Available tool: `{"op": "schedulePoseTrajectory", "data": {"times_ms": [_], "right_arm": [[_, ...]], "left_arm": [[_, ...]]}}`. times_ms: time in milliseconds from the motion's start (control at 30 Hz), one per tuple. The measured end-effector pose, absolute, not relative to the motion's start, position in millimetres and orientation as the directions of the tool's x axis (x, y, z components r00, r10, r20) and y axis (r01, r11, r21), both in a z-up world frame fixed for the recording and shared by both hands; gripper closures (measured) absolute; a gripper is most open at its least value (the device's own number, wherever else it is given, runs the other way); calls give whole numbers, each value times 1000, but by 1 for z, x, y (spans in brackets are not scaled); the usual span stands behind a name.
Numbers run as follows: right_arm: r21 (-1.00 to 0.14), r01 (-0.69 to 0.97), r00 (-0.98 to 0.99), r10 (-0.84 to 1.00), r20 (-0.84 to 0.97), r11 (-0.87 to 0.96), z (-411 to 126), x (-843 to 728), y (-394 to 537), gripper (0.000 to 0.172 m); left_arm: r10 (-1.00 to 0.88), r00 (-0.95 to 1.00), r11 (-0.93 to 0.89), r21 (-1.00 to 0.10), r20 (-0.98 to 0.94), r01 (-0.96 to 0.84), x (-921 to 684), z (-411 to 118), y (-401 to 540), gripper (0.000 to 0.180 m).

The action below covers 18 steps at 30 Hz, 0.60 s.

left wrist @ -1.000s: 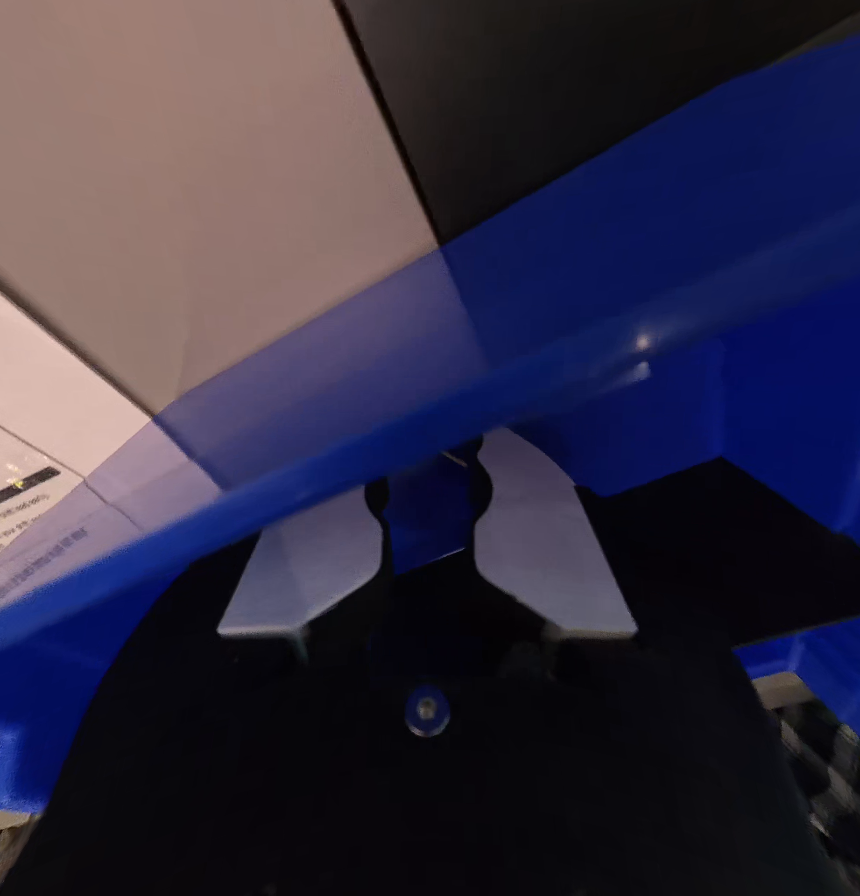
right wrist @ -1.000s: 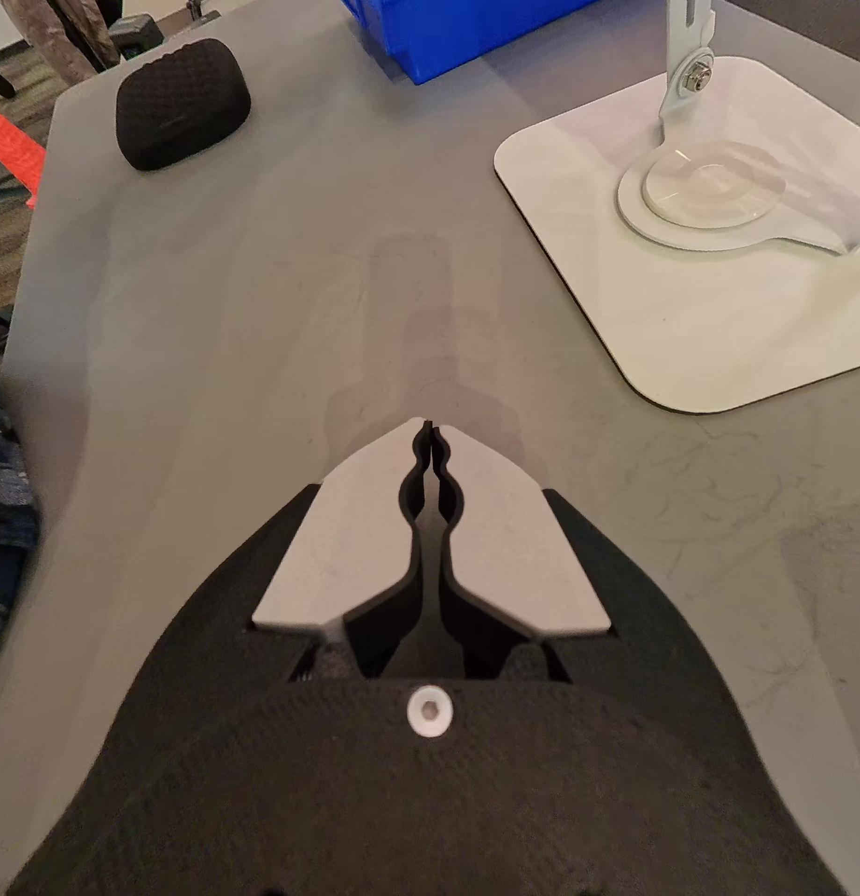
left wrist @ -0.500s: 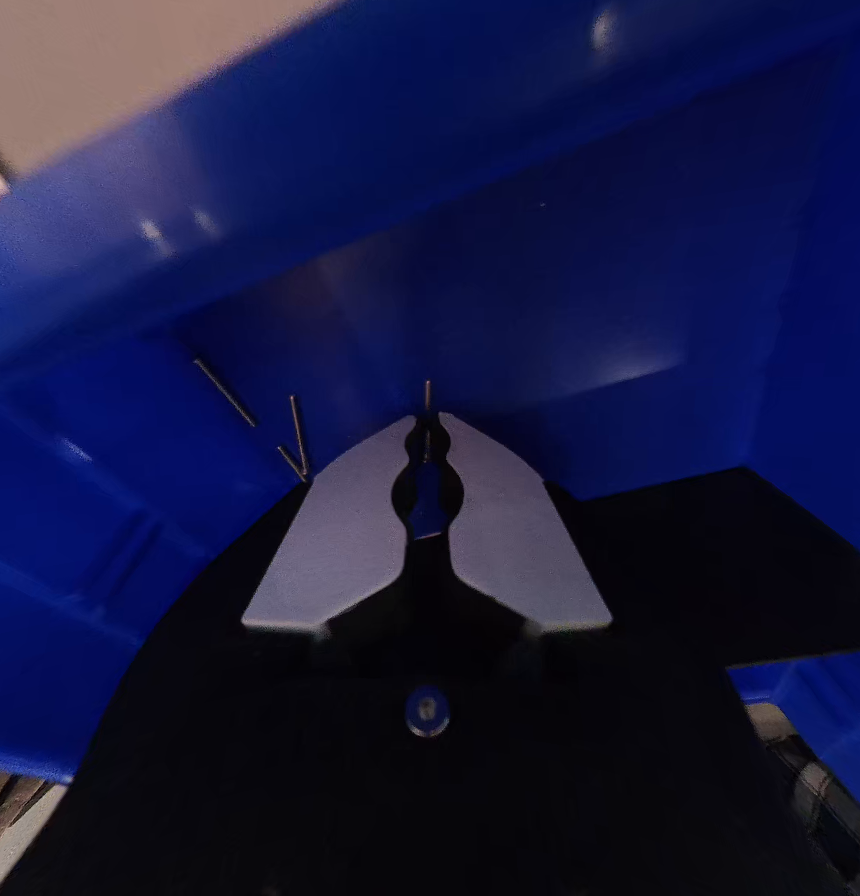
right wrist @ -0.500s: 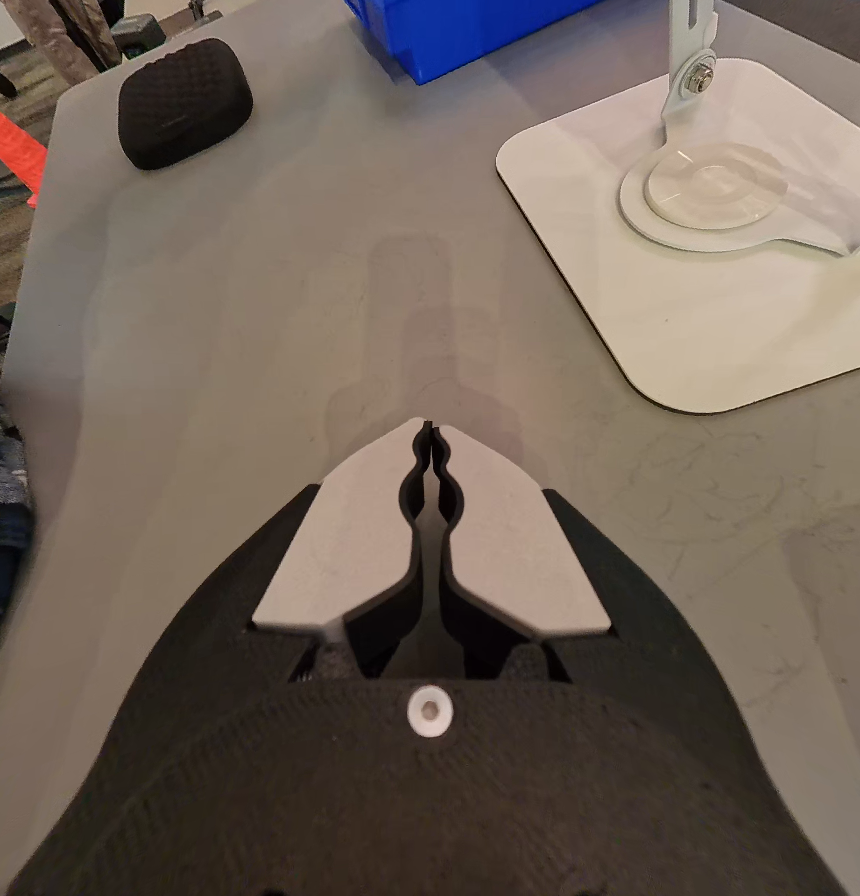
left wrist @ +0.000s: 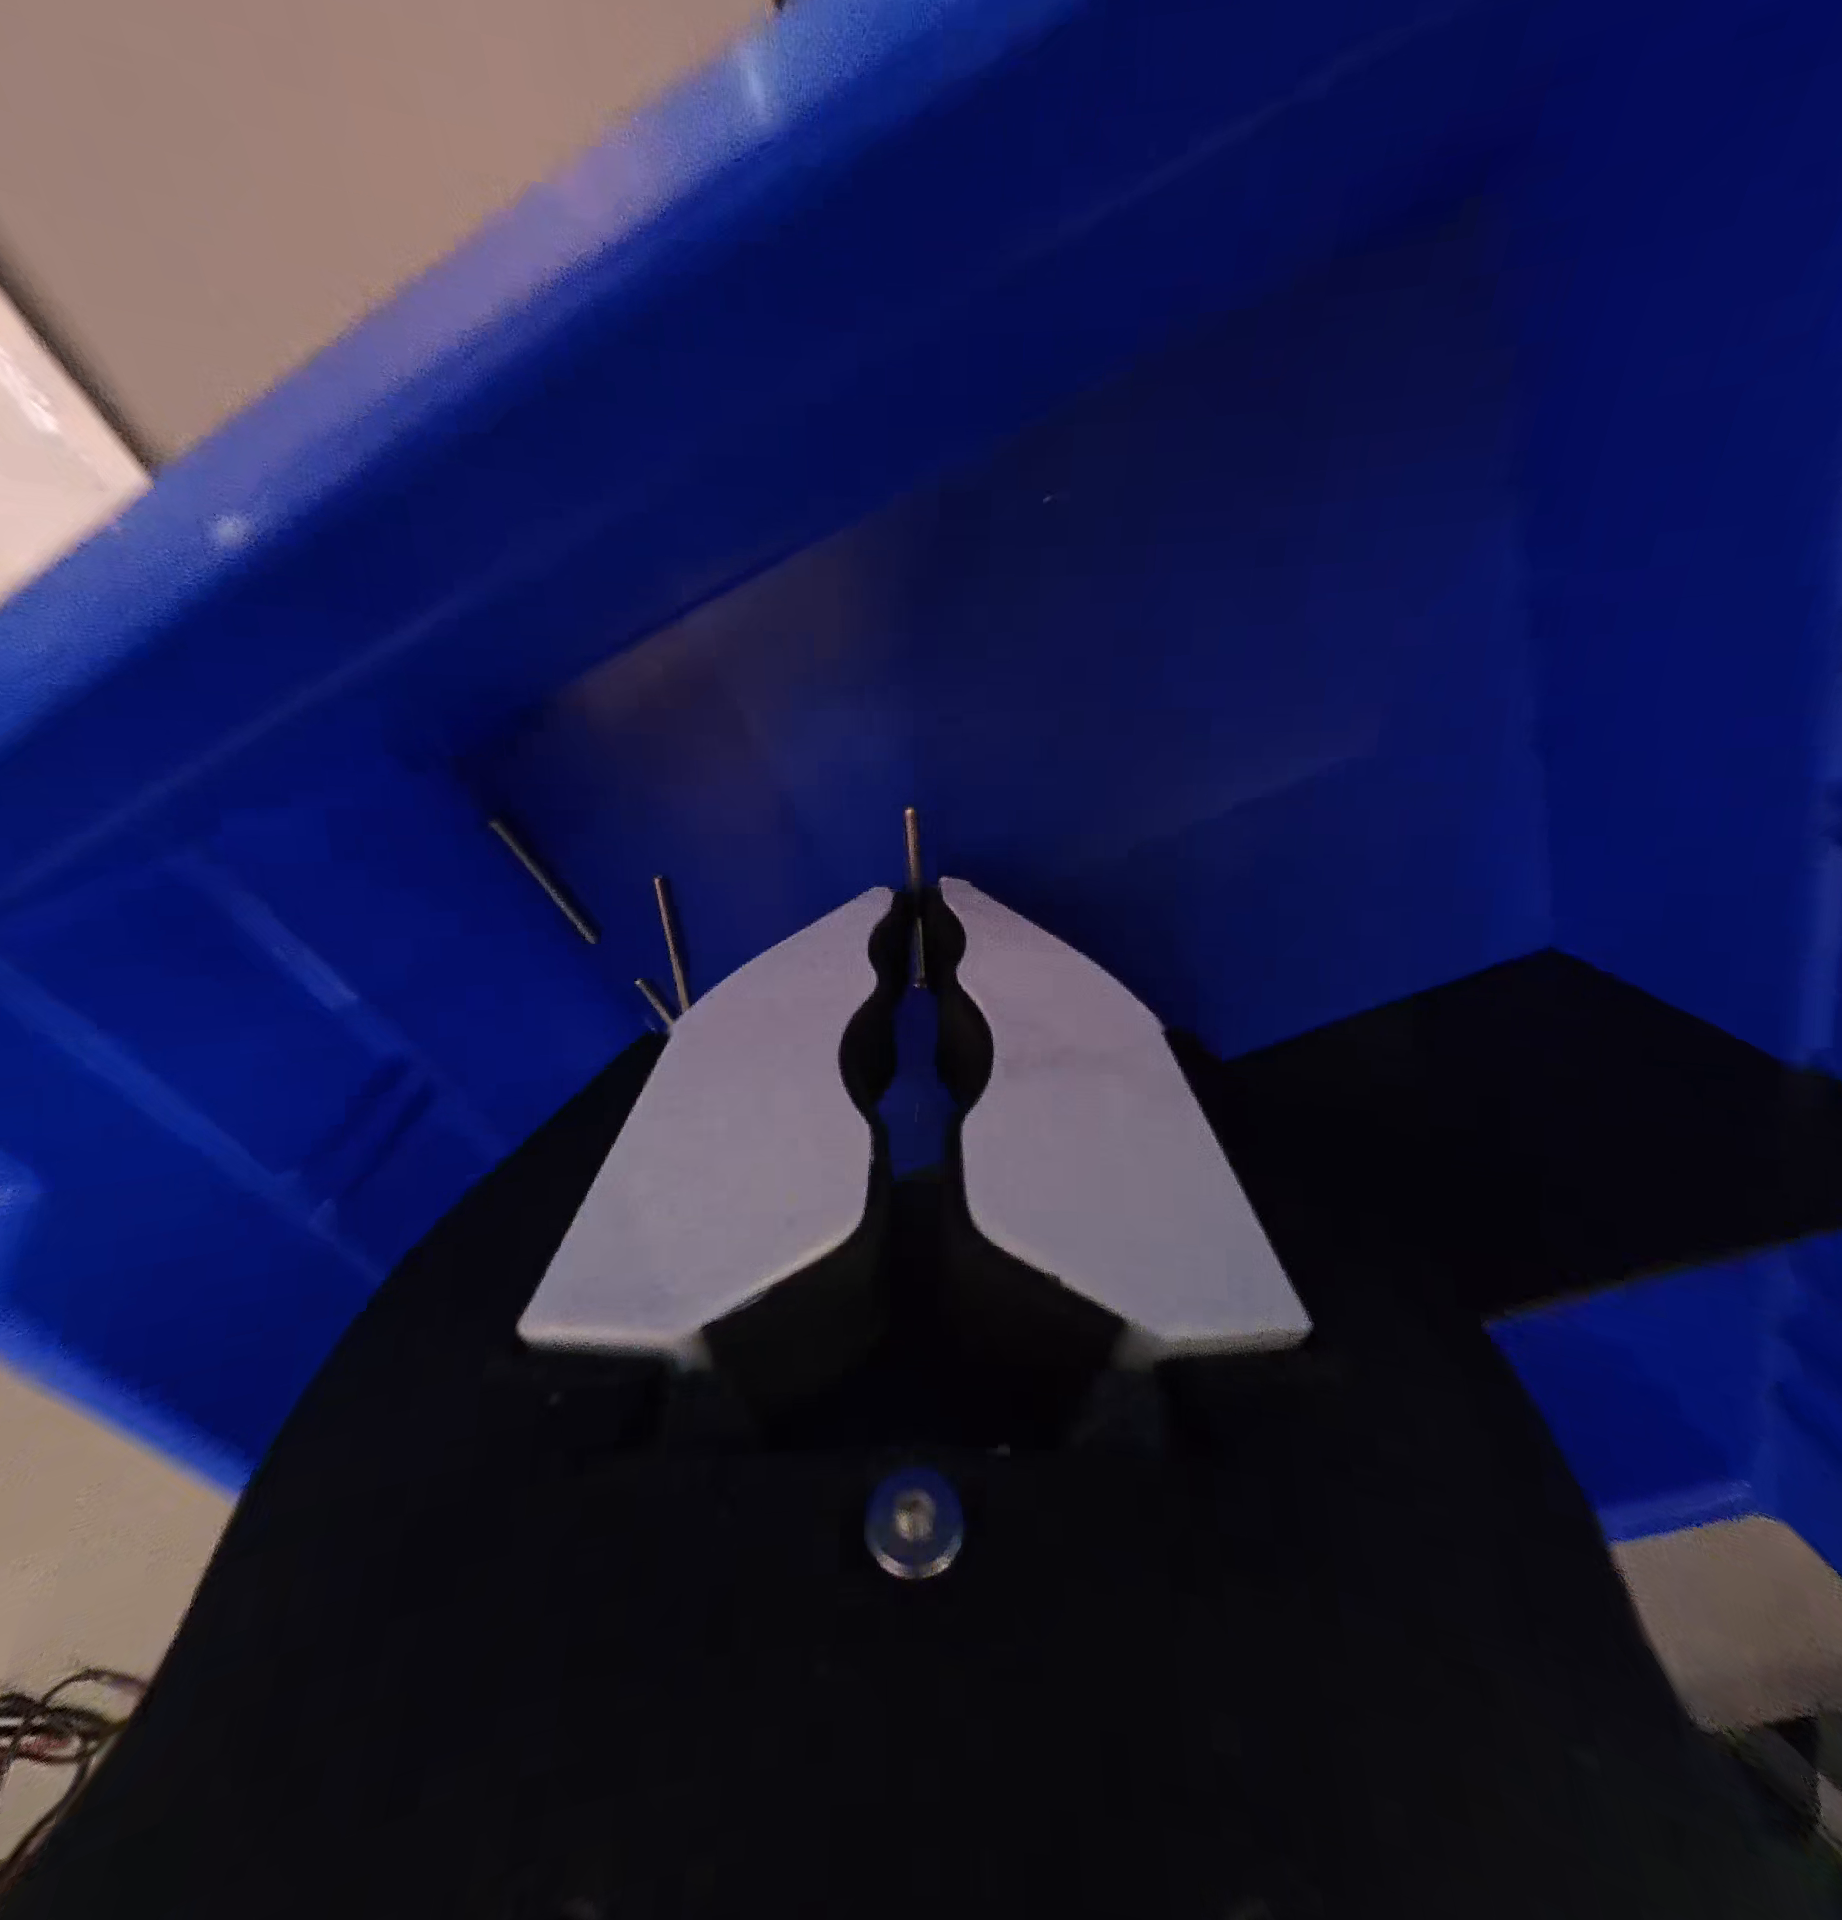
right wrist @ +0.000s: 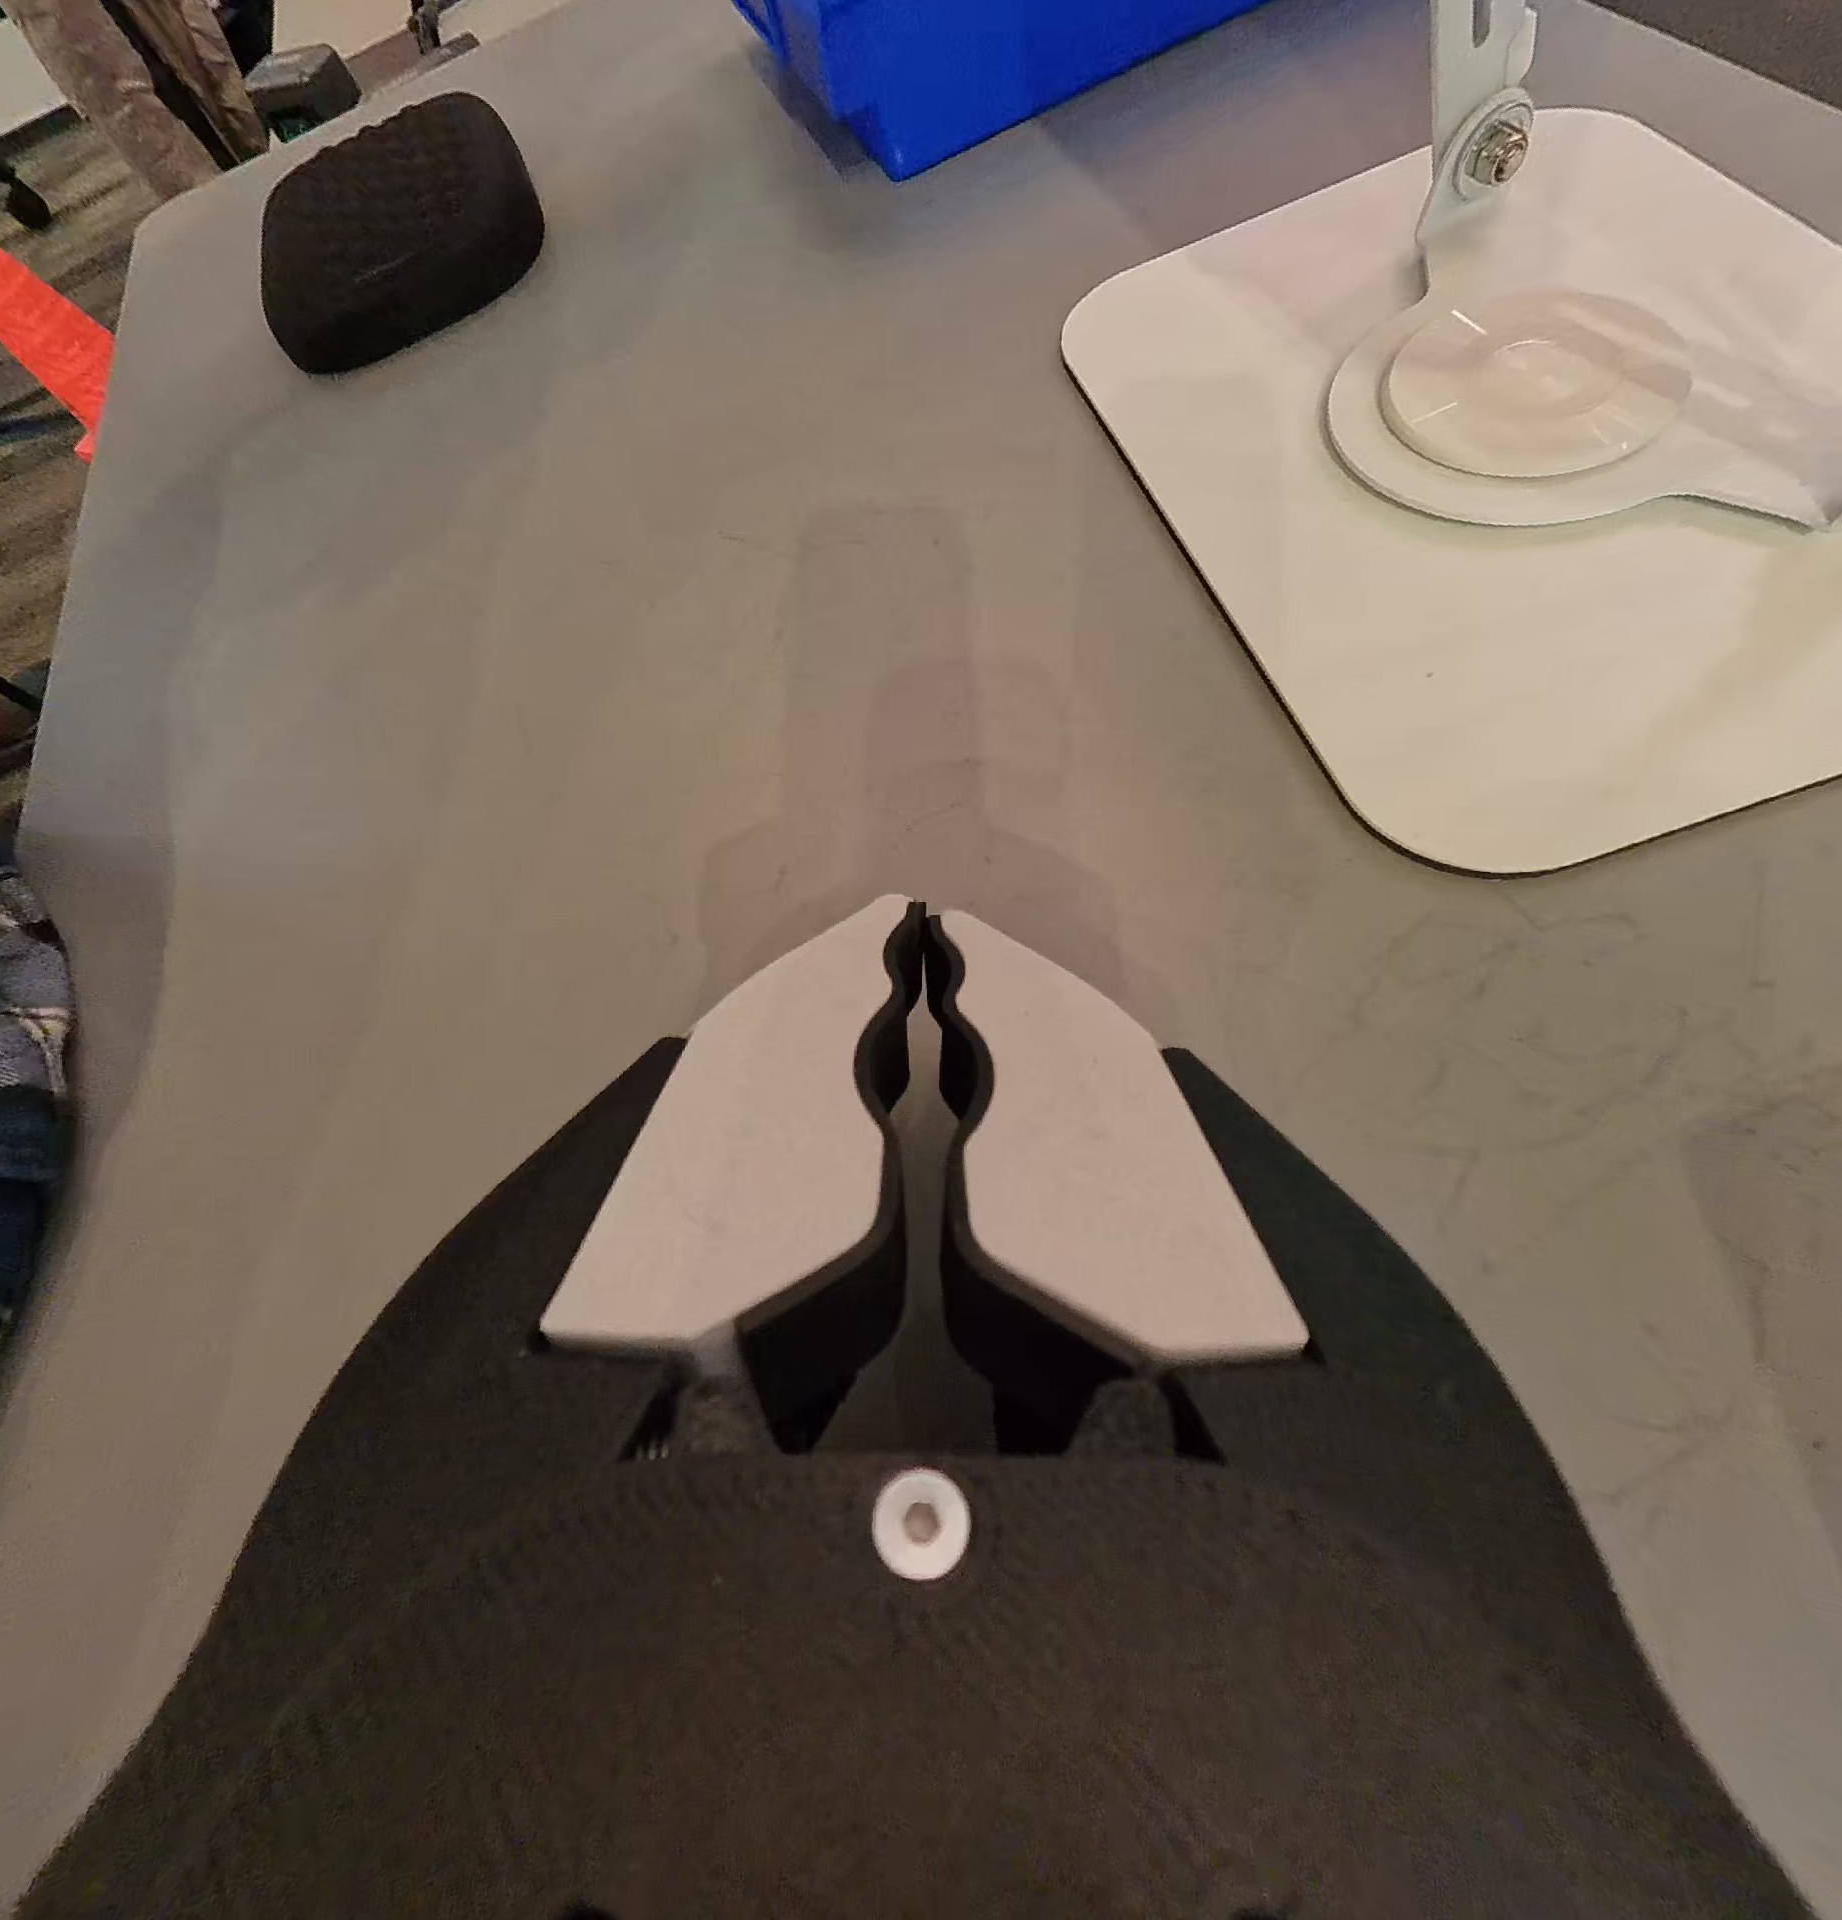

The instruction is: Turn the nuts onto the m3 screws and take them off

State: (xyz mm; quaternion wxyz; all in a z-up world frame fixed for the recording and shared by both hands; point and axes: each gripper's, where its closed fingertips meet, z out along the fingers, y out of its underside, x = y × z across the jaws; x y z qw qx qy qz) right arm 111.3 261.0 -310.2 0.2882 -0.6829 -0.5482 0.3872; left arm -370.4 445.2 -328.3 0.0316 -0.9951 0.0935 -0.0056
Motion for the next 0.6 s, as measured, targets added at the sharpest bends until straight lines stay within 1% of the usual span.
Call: {"op": "schedulePoseTrajectory", "data": {"times_ms": [100,267,433,533,600], "right_arm": [[-818,523,99,971,-219,-238,-310,111,261,172],[-816,528,98,972,-215,-234,-311,111,261,172],[-822,518,100,971,-219,-239,-309,111,262,172],[-821,518,100,971,-219,-238,-309,111,262,172],[-821,520,100,971,-215,-235,-310,111,262,172]], "left_arm": [[-202,979,-971,-131,13,-199,-368,-301,445,178],[-266,964,-930,-260,-14,-260,-352,-242,426,178],[-388,921,-850,-381,-11,-363,-294,-190,375,179],[-483,876,-793,-415,-19,-446,-242,-181,331,179],[-541,841,-761,-426,1,-489,-201,-188,301,179]]}}
